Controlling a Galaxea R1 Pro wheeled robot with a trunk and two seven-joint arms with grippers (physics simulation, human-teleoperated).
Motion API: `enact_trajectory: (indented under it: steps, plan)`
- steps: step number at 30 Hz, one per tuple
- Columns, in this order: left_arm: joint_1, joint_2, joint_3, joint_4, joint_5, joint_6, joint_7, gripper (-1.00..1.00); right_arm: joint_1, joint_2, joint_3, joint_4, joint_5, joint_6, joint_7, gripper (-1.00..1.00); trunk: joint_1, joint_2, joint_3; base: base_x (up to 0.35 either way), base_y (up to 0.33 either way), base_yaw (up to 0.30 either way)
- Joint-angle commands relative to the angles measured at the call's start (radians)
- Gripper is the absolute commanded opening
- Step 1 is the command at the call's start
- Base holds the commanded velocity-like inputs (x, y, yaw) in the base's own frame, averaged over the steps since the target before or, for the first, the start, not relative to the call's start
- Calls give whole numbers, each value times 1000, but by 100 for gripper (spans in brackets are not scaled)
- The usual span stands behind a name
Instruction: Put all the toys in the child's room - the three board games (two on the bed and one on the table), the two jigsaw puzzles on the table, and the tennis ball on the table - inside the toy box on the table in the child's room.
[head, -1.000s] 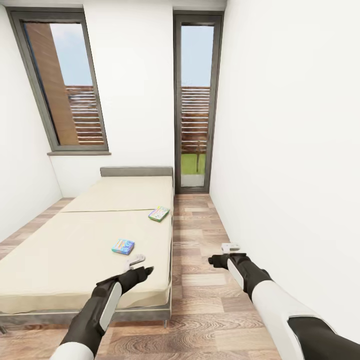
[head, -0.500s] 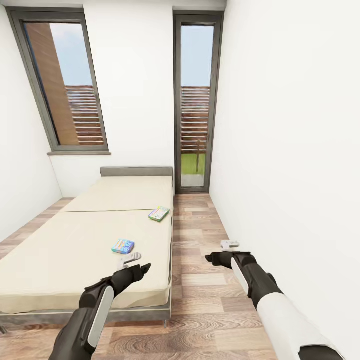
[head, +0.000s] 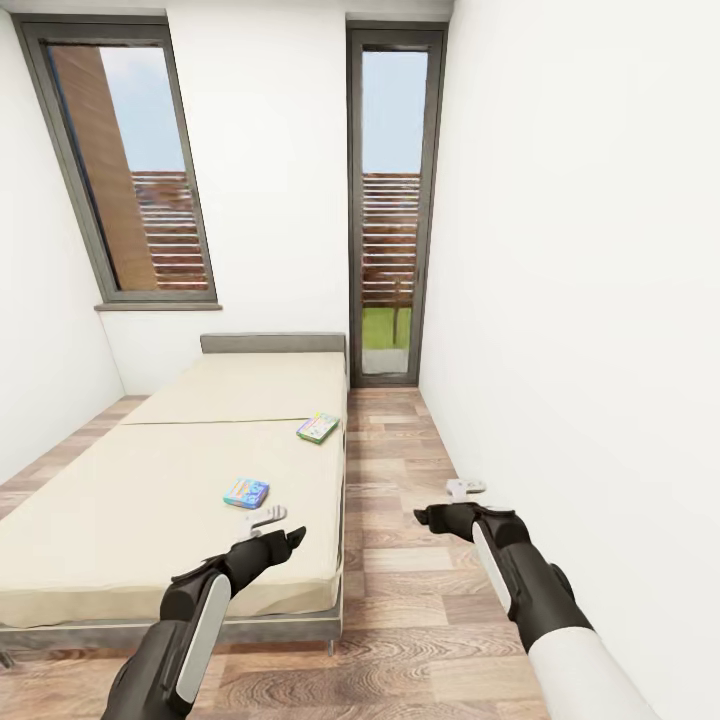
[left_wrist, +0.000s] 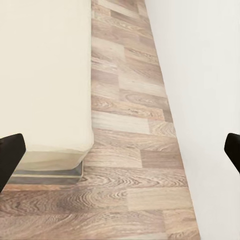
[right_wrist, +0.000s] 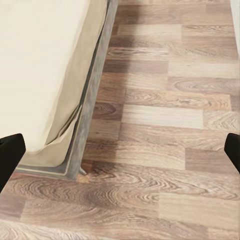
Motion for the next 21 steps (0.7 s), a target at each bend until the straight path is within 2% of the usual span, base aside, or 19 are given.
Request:
enact_trajectory:
  steps: [1,7,14,21]
  plan:
    - [0,-1,3,-2,0,7,-5,100,11,0,-1,-27,7,11,7,100,0,-1,-1,0,0,0]
    - [1,-2,2,0,0,8,-3,100,49,-4,-2,-106,10,24,10,100,0,-1,-1,0,0,0]
    - [2,-1,1,16,0,9,-4,100,127,-28,-1,-257,8,34,15,100,0,-1,-1,0,0,0]
    - [2,-1,1,21,0,10,-7,100,171,-40,-1,-349,6,45,17,100,0,-1,-1,0,0,0]
